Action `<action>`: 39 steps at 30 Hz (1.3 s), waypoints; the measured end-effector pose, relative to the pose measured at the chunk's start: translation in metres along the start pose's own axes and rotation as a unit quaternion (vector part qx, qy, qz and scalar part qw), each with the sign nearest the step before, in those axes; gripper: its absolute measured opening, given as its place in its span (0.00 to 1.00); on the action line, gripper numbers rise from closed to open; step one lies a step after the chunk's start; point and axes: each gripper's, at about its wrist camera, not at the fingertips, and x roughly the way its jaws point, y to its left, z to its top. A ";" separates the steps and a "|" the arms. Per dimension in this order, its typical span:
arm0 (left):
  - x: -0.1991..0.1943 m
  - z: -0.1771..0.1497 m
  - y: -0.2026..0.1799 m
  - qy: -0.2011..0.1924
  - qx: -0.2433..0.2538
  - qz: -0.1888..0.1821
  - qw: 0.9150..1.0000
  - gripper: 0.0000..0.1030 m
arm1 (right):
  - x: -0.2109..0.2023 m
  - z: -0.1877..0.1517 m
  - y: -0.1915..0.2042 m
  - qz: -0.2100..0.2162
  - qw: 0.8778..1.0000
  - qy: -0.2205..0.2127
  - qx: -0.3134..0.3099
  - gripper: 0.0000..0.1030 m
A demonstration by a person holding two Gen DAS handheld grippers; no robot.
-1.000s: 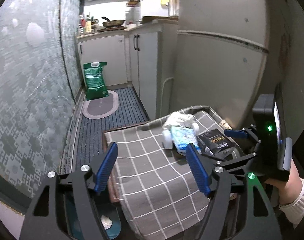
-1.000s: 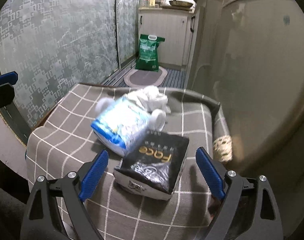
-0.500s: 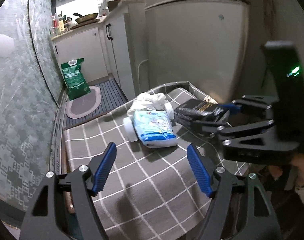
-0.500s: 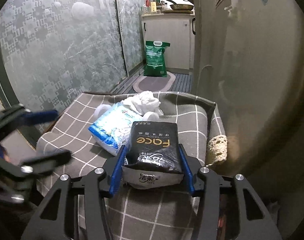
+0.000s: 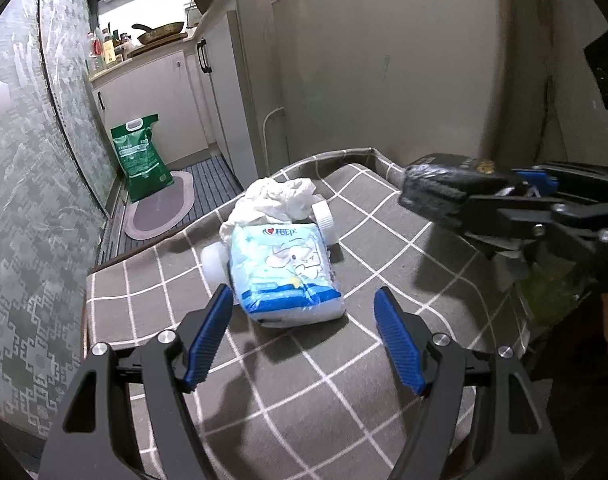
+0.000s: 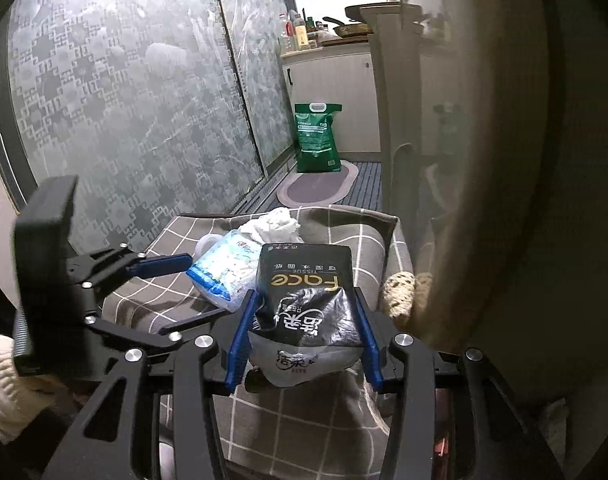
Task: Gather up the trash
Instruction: 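Grasp the blue-white wipes pack with the left gripper and lift it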
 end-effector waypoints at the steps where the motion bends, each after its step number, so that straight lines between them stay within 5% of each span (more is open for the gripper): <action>1: 0.002 0.001 0.000 0.000 0.000 0.001 1.000 0.74 | -0.001 -0.001 -0.002 0.000 1.000 0.000 0.001 0.45; 13: 0.024 0.010 -0.008 0.012 0.023 0.042 0.999 0.72 | -0.004 -0.002 -0.007 0.002 1.000 -0.002 0.006 0.45; 21: 0.022 0.014 -0.003 0.004 0.030 0.062 0.998 0.45 | -0.005 -0.002 -0.001 -0.004 1.000 -0.001 -0.001 0.45; 28: 0.008 0.011 0.014 0.001 -0.020 0.023 1.000 0.37 | -0.005 0.003 0.009 -0.004 1.000 -0.005 -0.011 0.45; 33: 0.002 0.006 0.017 0.001 -0.032 0.007 0.999 0.16 | -0.003 0.008 0.015 -0.005 1.000 -0.007 -0.015 0.45; 39: -0.006 0.001 0.022 -0.002 -0.039 -0.006 0.999 0.10 | 0.001 0.014 0.028 -0.002 1.000 -0.006 -0.025 0.45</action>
